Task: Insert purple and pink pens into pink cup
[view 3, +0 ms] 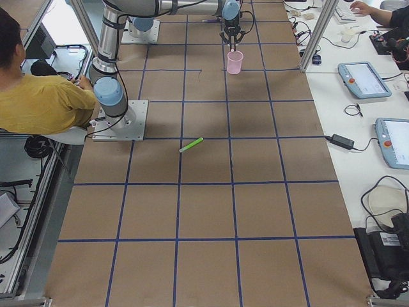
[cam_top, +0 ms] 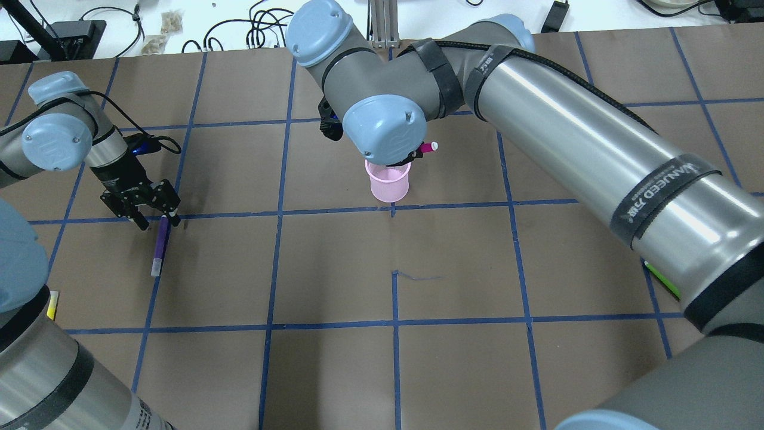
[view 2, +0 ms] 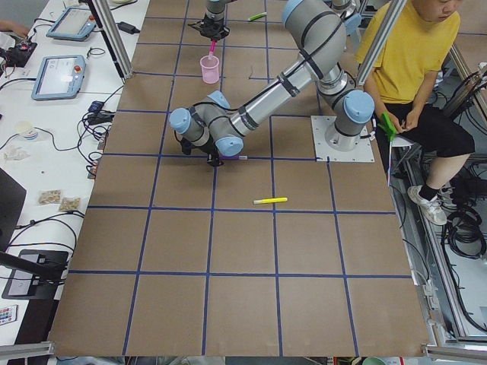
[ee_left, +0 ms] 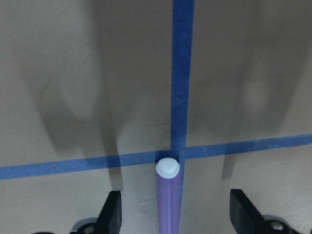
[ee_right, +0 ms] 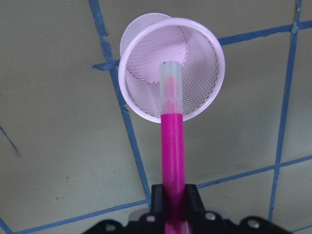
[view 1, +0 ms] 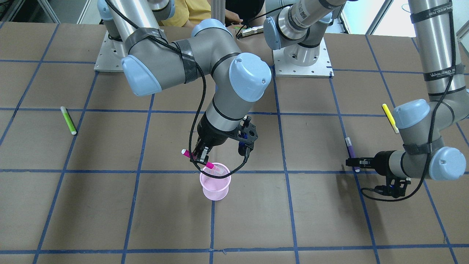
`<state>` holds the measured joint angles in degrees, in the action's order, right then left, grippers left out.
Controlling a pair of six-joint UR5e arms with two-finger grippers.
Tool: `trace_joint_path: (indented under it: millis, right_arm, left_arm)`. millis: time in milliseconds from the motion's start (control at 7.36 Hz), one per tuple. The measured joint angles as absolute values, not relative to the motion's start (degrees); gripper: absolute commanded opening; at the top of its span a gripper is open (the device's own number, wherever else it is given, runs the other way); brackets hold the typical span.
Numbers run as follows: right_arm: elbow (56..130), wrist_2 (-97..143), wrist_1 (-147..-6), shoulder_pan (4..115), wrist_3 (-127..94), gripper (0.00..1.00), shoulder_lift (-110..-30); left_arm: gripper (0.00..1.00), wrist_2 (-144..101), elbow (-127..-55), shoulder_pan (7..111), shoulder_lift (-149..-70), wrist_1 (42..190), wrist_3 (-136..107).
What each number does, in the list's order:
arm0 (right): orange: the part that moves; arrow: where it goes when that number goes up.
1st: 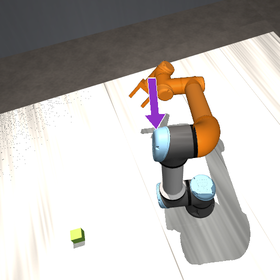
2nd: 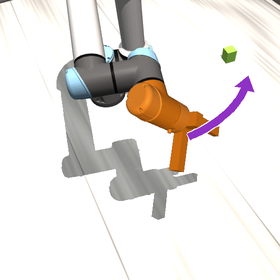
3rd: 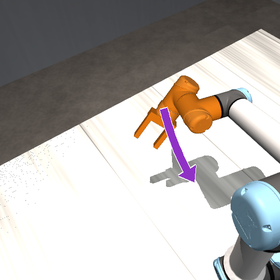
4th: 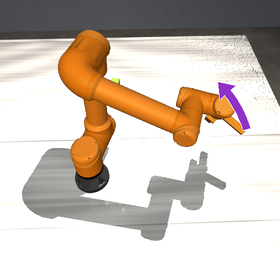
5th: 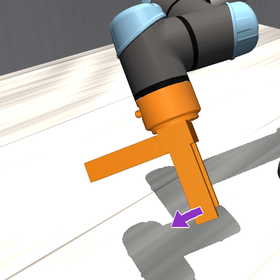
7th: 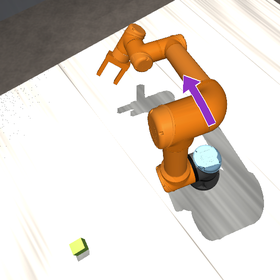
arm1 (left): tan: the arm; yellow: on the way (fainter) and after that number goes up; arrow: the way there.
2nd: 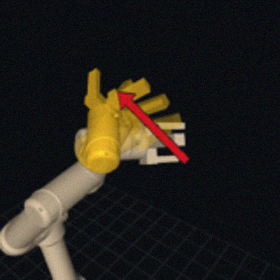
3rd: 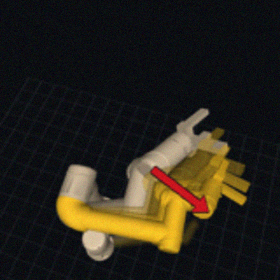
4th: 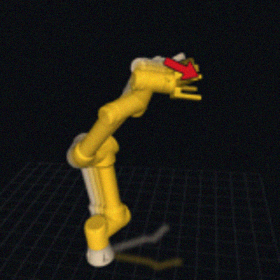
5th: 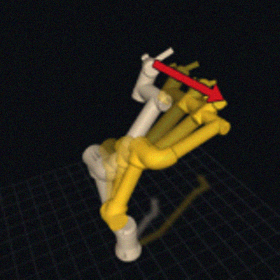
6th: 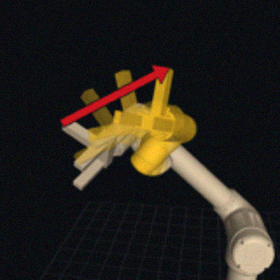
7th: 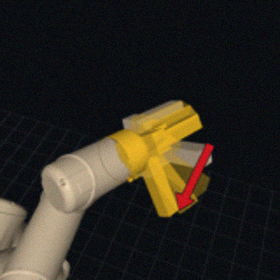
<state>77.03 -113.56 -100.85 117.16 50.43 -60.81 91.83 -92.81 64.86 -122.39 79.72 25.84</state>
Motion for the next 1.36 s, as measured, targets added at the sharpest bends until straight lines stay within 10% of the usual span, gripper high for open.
trace_joint_path:
  millis: [544, 816, 1359]
  right_arm:
    - [76.15, -115.82, -97.12, 117.56, 49.04, 0.07, -58.47]
    - [74.91, -116.01, -96.94, 117.59, 48.80, 0.13, -57.25]
    - [71.32, -115.41, -97.10, 117.63, 48.69, 0.87, -53.60]
  left_arm:
    - [0.50, 91.77, -92.81, 64.86, -123.08, 79.41, 25.68]
    - [0.09, 91.83, -92.87, 64.86, -123.19, 79.17, 25.67]
    - [0.00, 91.96, -92.77, 64.86, -122.89, 78.85, 25.85]
